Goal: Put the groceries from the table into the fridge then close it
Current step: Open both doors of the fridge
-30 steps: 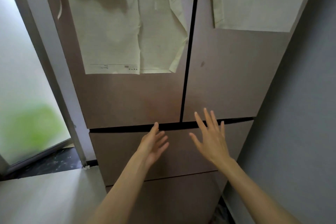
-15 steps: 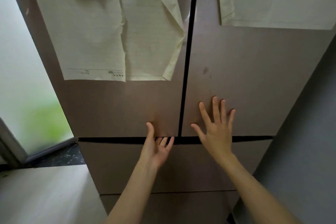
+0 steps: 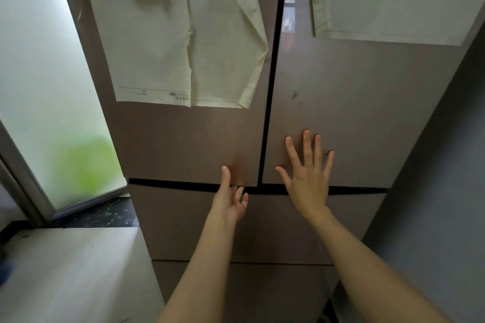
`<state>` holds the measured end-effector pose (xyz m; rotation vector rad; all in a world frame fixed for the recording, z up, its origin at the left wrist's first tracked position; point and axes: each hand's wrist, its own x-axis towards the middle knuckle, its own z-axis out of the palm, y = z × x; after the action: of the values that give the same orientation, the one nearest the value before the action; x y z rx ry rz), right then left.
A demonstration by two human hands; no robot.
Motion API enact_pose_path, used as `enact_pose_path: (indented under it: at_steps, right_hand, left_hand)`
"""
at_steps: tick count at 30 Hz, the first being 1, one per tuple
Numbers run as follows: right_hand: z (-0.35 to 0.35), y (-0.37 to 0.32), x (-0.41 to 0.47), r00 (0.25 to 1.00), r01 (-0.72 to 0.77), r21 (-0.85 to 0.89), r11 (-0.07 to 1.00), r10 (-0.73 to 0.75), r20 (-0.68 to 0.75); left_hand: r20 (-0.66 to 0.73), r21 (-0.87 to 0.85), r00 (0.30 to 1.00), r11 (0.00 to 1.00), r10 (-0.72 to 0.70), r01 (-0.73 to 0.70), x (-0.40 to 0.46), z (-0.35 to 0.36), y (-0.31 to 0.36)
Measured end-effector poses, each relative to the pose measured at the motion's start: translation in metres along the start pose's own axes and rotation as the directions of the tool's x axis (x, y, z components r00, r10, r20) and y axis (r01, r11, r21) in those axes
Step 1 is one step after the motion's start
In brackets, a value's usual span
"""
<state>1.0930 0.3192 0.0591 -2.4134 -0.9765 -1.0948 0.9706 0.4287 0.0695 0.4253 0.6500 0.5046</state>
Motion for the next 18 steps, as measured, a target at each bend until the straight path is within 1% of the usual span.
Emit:
enact_pose_path:
  at_steps: [4, 9, 12, 14, 15, 16, 18]
  right_hand:
    - [-0.003, -0.003, 0.0, 1.0, -0.03, -0.011, 1.0, 0.03, 0.01]
    - [-0.003, -0.003, 0.001, 0.999, -0.033, -0.049, 0.998, 0.035, 0.024]
    - [-0.002, -0.003, 0.002, 0.998, -0.036, -0.044, 0.998, 0.038, 0.041]
    - [-0.004, -0.006, 0.001, 0.998, -0.049, 0.008, 0.999, 0.048, 0.048]
    - [-0.007, -0.009, 0.0, 0.997, -0.062, 0.048, 0.997, 0.059, 0.052]
    - [-0.011, -0.013, -0.001, 0.995, -0.084, 0.099, 0.992, 0.079, 0.058]
    - [-0.02, -0.024, -0.004, 0.985, -0.152, 0.256, 0.955, 0.126, 0.116]
  left_hand:
    - [0.009, 0.044, 1.0, 0.999, -0.01, 0.009, -0.002, -0.002, 0.002]
    - [-0.028, 0.04, 1.0, 0.999, -0.013, 0.014, -0.001, -0.004, 0.003]
    - [-0.064, 0.089, 0.998, 0.996, -0.004, 0.01, -0.007, -0.014, 0.003]
    - [-0.08, 0.134, 0.997, 0.991, -0.001, 0.012, -0.015, -0.028, 0.004]
    - [-0.065, 0.149, 0.998, 0.989, -0.014, 0.024, -0.019, -0.035, 0.005]
    - [-0.041, 0.162, 0.999, 0.986, -0.036, 0.042, -0.021, -0.041, 0.007]
    - [-0.005, 0.193, 0.998, 0.979, -0.064, 0.063, -0.026, -0.048, 0.012]
